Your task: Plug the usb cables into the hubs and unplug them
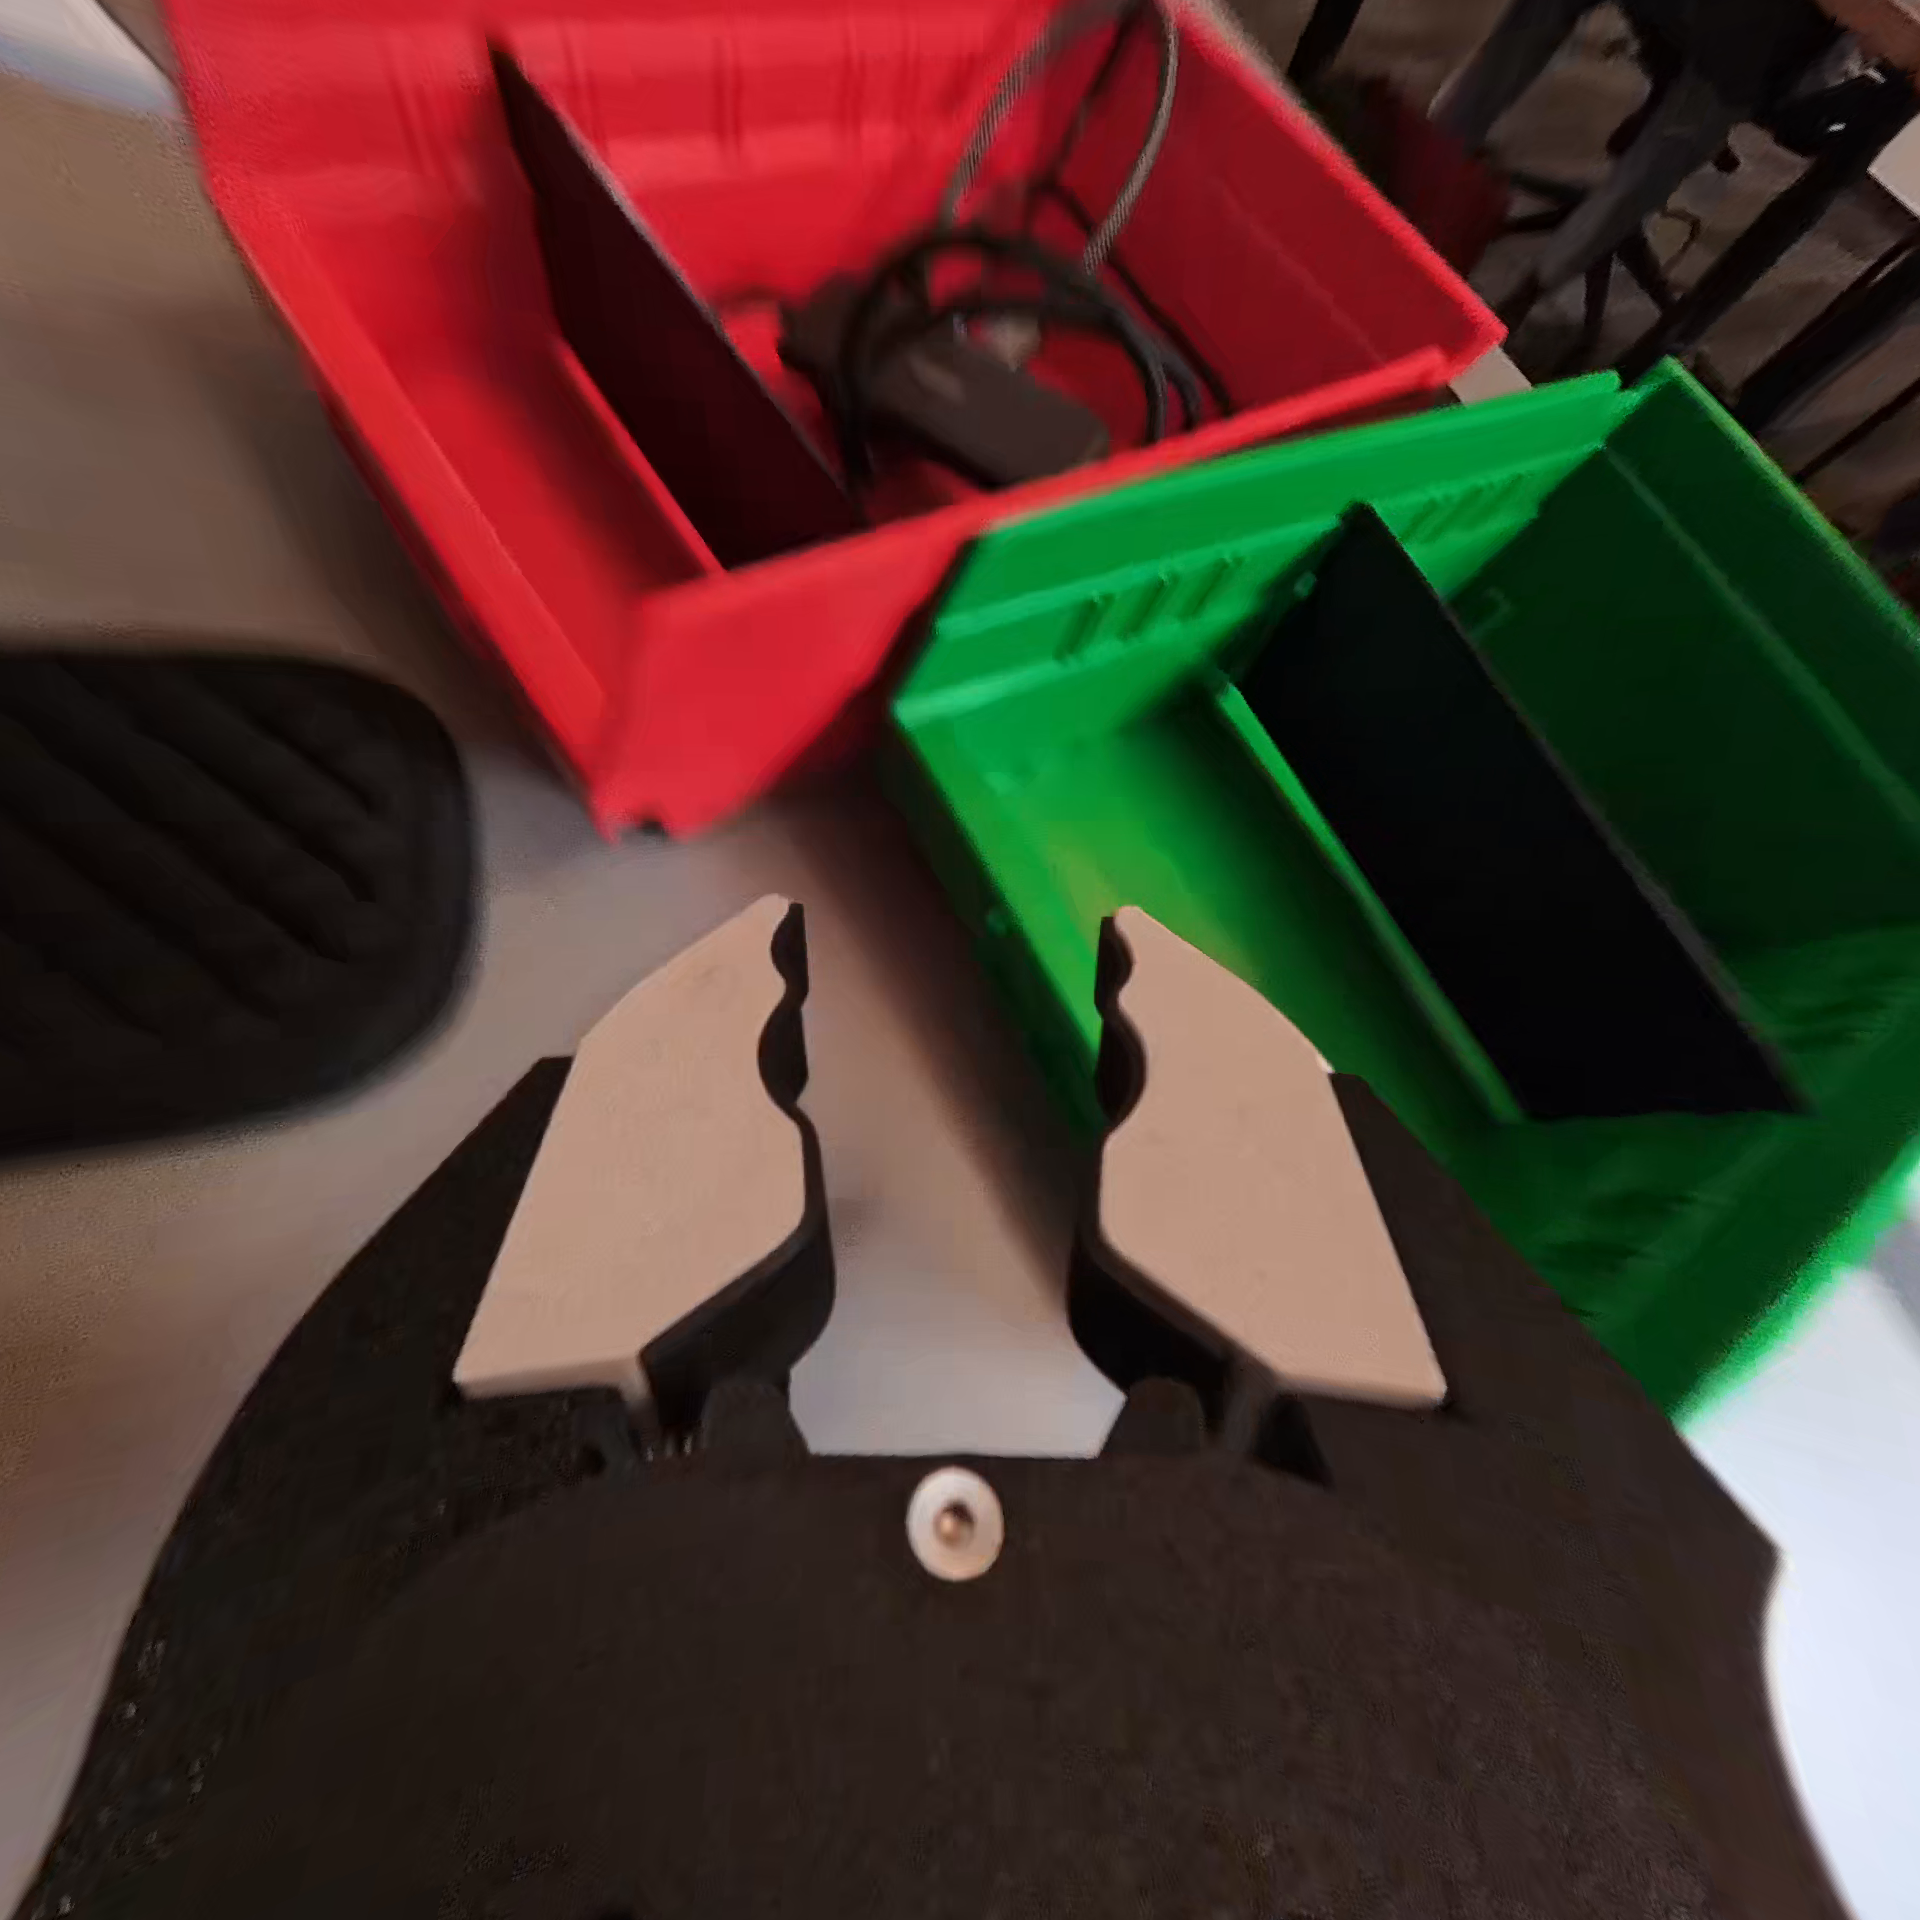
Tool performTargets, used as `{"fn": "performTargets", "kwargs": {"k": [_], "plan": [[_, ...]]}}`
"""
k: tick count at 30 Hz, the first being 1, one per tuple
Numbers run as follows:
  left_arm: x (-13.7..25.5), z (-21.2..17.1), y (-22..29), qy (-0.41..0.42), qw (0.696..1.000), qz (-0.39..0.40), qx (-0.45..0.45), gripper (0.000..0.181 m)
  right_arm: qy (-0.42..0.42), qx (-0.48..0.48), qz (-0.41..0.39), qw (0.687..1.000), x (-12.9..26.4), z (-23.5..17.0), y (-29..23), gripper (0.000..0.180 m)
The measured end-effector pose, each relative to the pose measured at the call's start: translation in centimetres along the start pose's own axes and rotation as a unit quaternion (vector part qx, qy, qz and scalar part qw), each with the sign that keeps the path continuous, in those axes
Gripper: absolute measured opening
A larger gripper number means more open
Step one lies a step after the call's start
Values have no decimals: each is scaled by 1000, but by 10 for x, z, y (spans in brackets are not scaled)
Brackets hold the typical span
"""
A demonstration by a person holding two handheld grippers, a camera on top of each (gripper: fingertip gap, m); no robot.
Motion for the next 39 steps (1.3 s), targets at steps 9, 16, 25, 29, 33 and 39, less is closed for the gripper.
{"fn": "performTargets", "kwargs": {"k": [9, 16, 25, 29, 33, 39], "plan": [[-67, -83, 27, -409, 877, -224, -117, 49, -204, 243, 35, 948, -59, -78, 26, 33], [-87, -89, 29, -428, 861, -243, -129, 26, -202, 218, 23, 955, -4, -118, 39, 32], [-112, -81, 20, -403, 887, -173, -145, 28, -242, 166, -38, 955, 77, -202, 101, 33], [-126, -76, 5, -394, 897, -149, -135, 28, -250, 152, -63, 954, 90, -228, 138, 32], [-136, -73, -12, -393, 901, -134, -123, 28, -261, 139, -74, 952, 92, -246, 171, 32], [-147, -71, -35, -393, 905, -124, -110, 28, -273, 132, -77, 950, 86, -260, 206, 33]]}}
Point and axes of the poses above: each gripper's, where its closed fingertips meet, x back along the fingers, z out of its top, y = z × x across the jaws, the point moved 1 cm from there along x, back along the fingers, and after that the axes turned 13 degrees about -z, right-handed, at the moved point
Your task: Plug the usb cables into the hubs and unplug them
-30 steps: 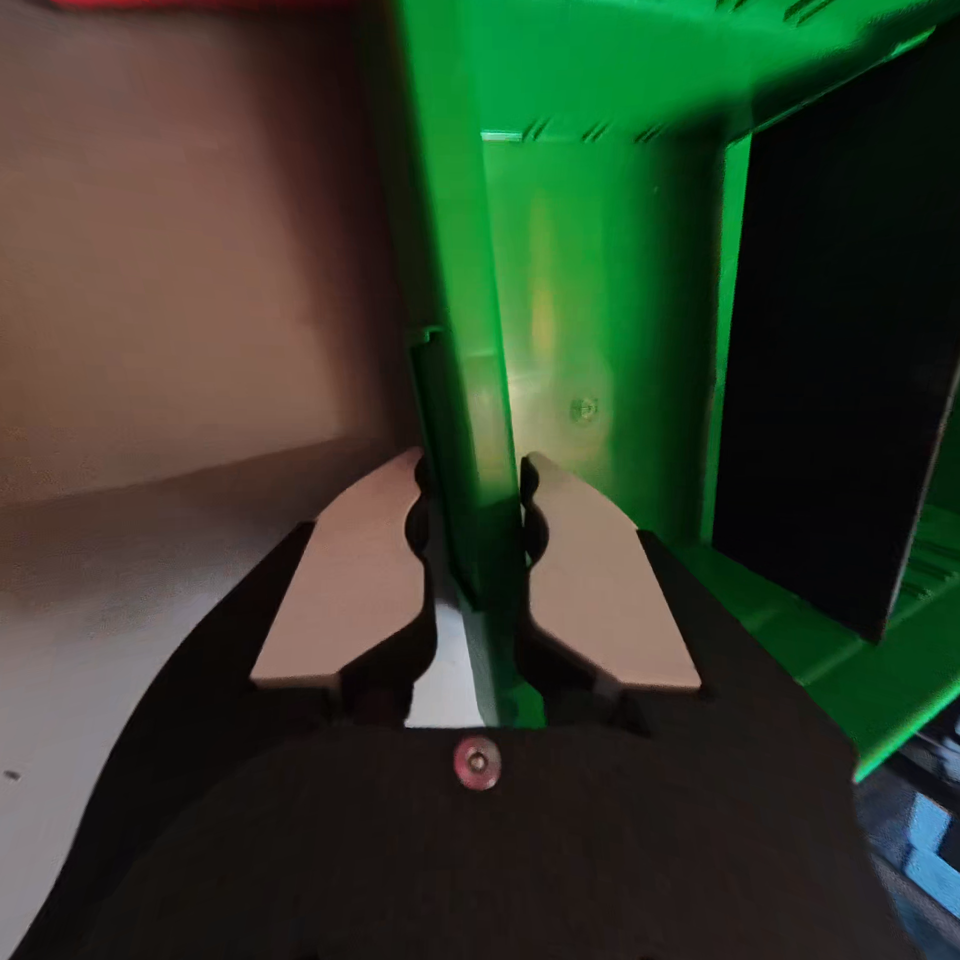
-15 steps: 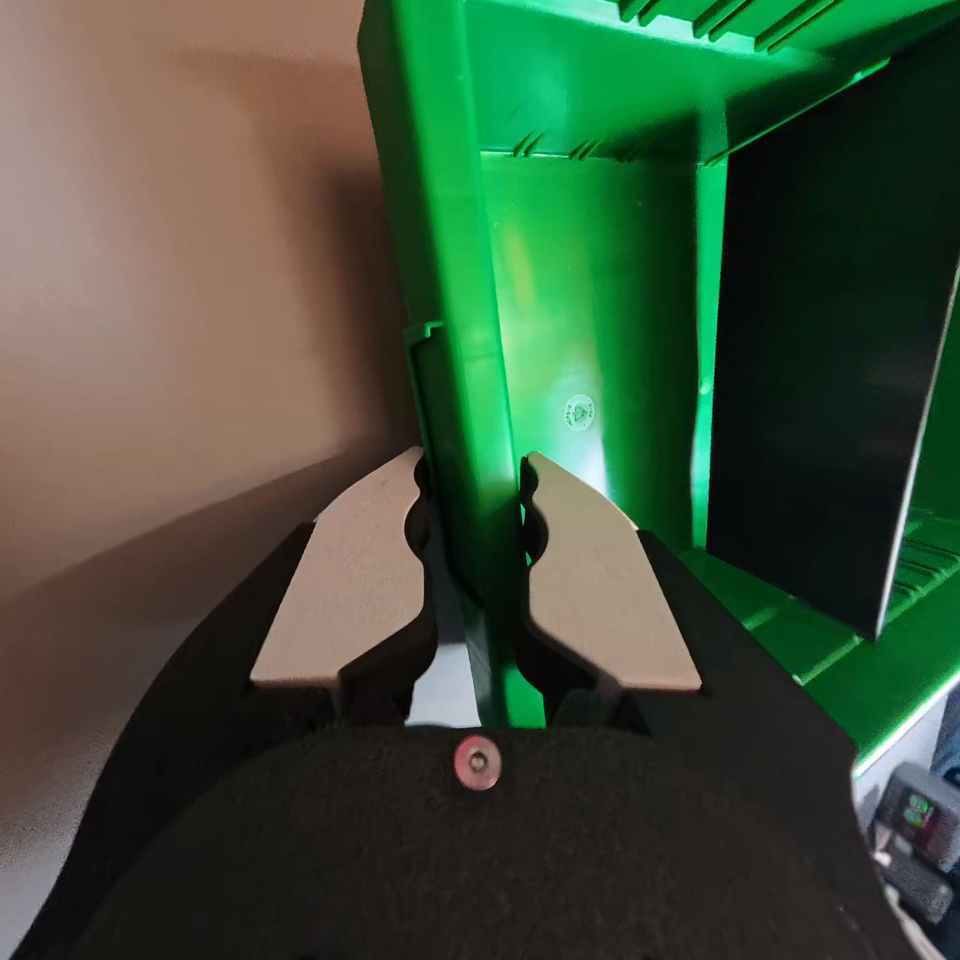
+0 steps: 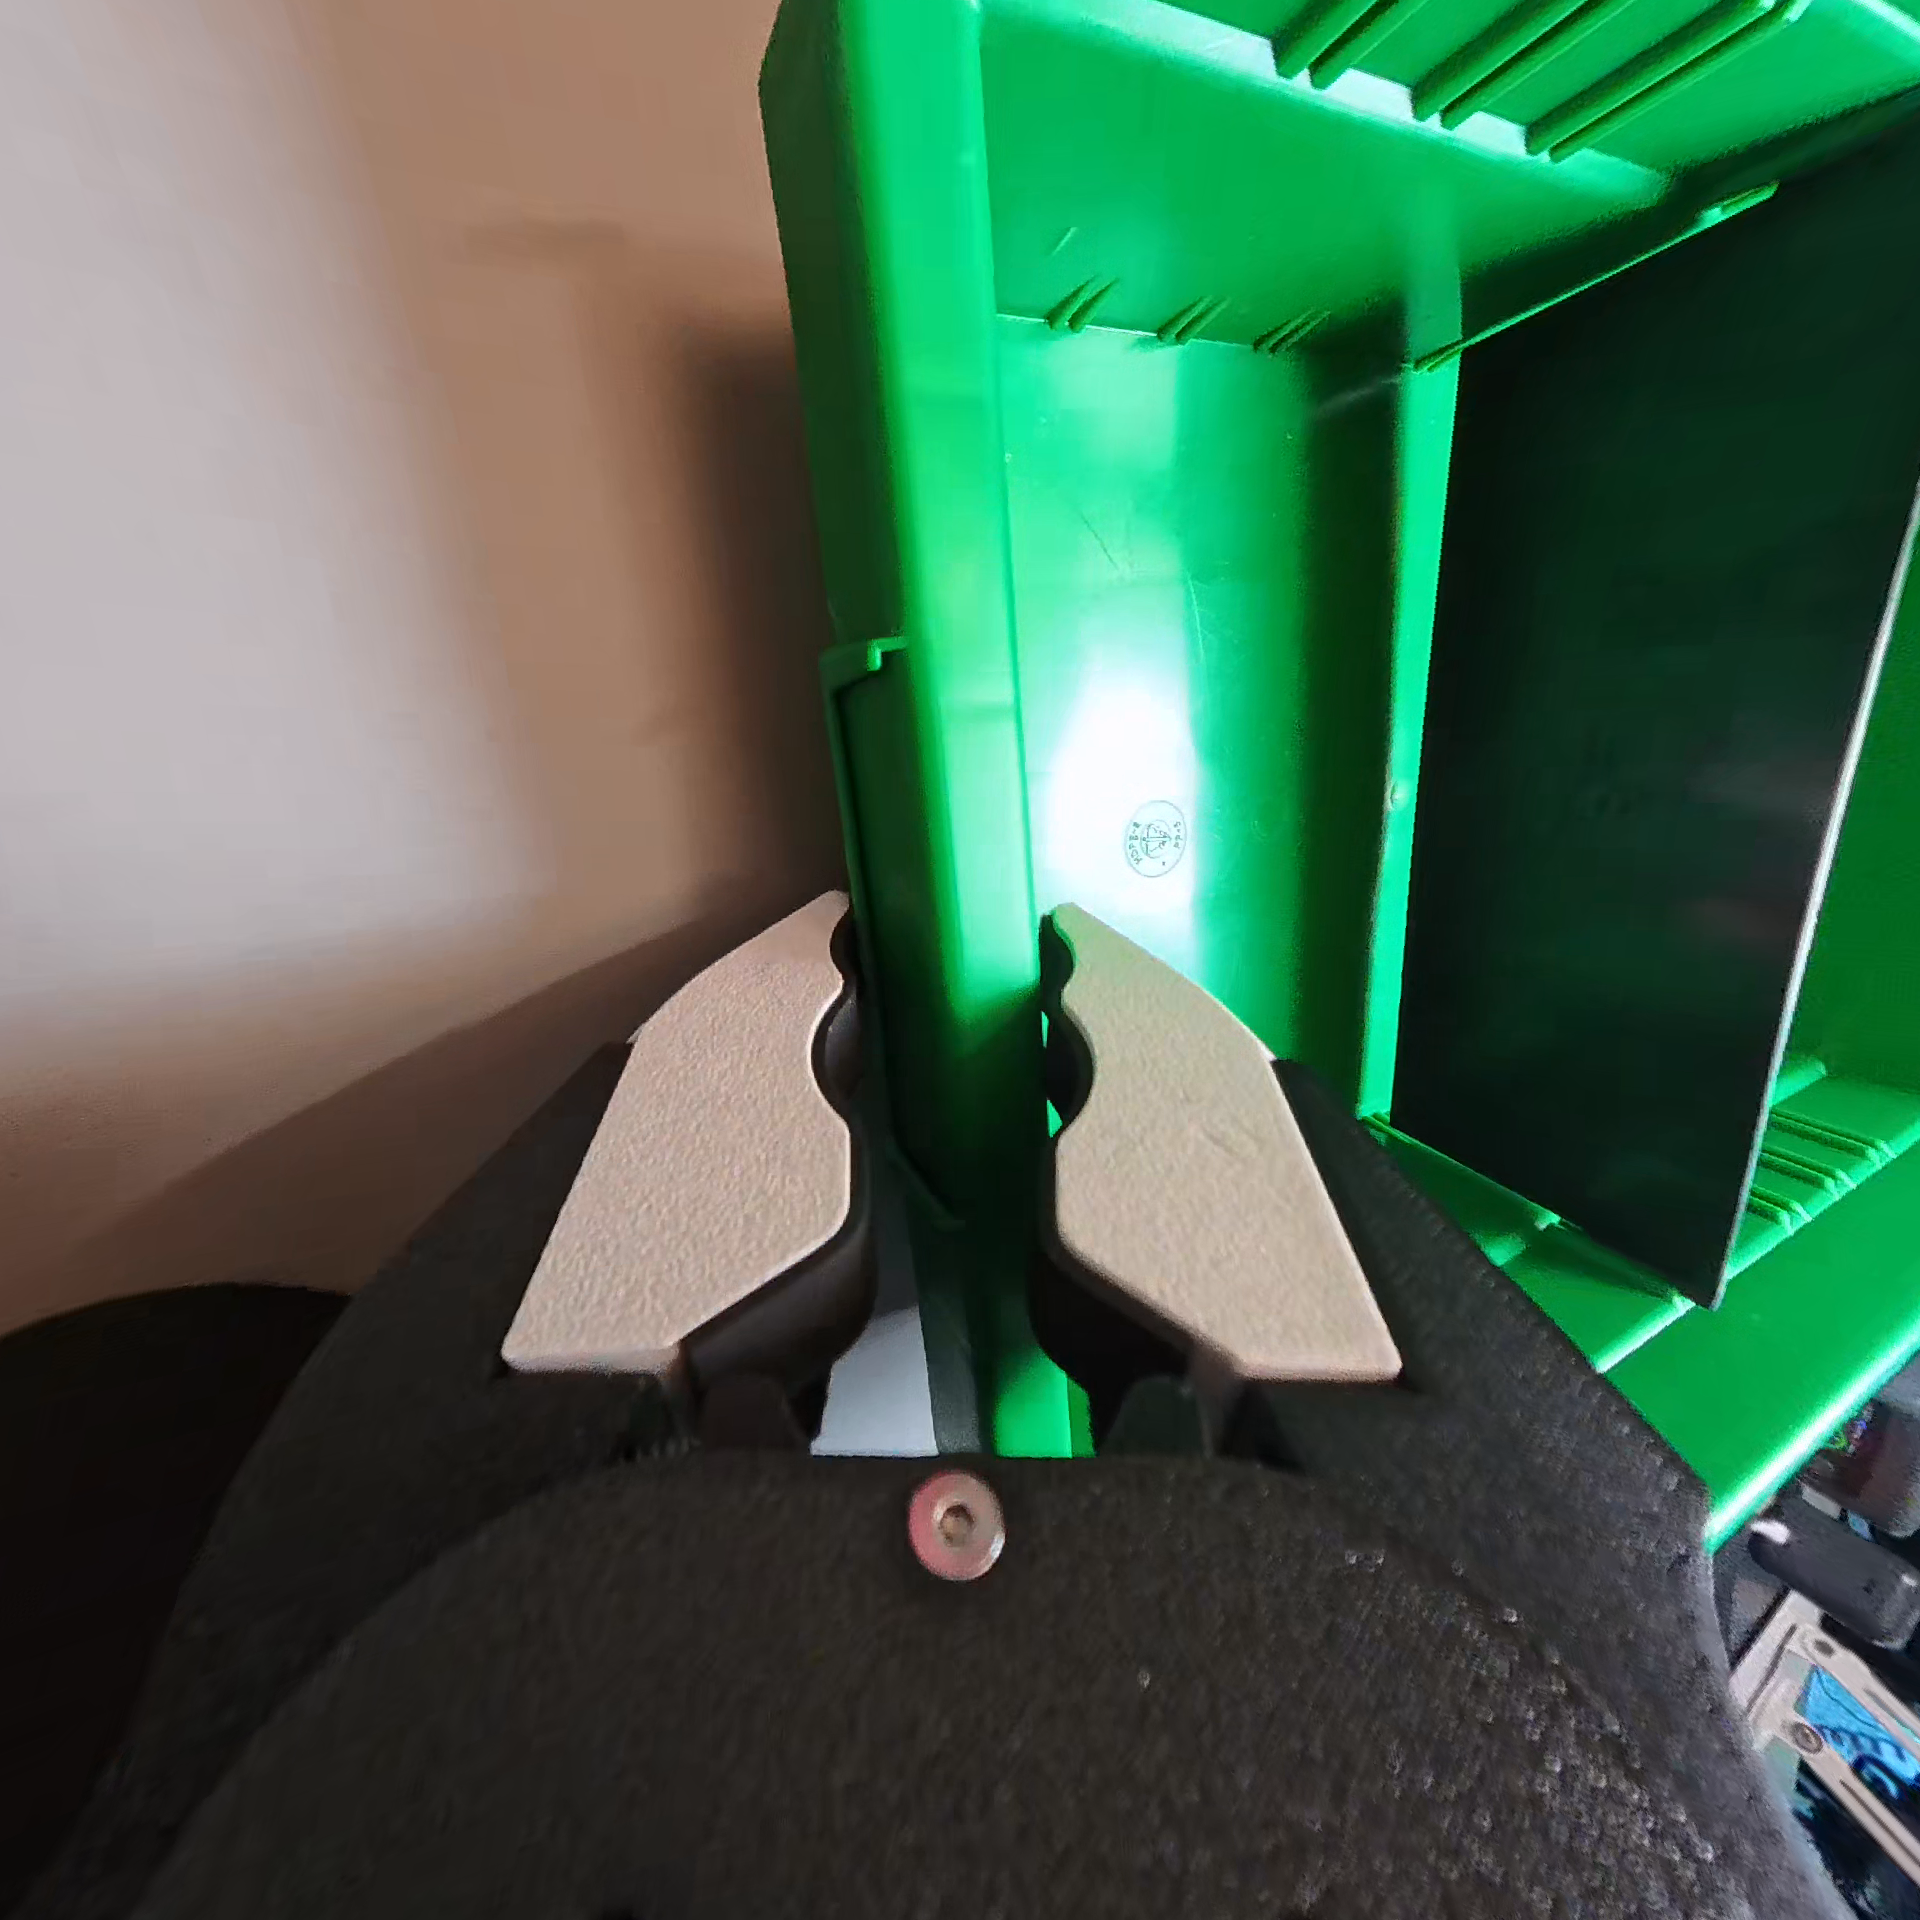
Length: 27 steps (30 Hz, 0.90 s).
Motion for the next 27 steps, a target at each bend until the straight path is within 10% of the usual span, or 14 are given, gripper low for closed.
{"fn": "performTargets", "kwargs": {"k": [15, 27], "plan": [[6, -1, -25, 35, 998, 37, 38, 37, 80, -96, -55, 991, 13, 14, 21, 41], [127, 45, -85, 311, 931, 103, 162, 38, 343, -328, -81, 877, 67, 48, 34, 36]]}}
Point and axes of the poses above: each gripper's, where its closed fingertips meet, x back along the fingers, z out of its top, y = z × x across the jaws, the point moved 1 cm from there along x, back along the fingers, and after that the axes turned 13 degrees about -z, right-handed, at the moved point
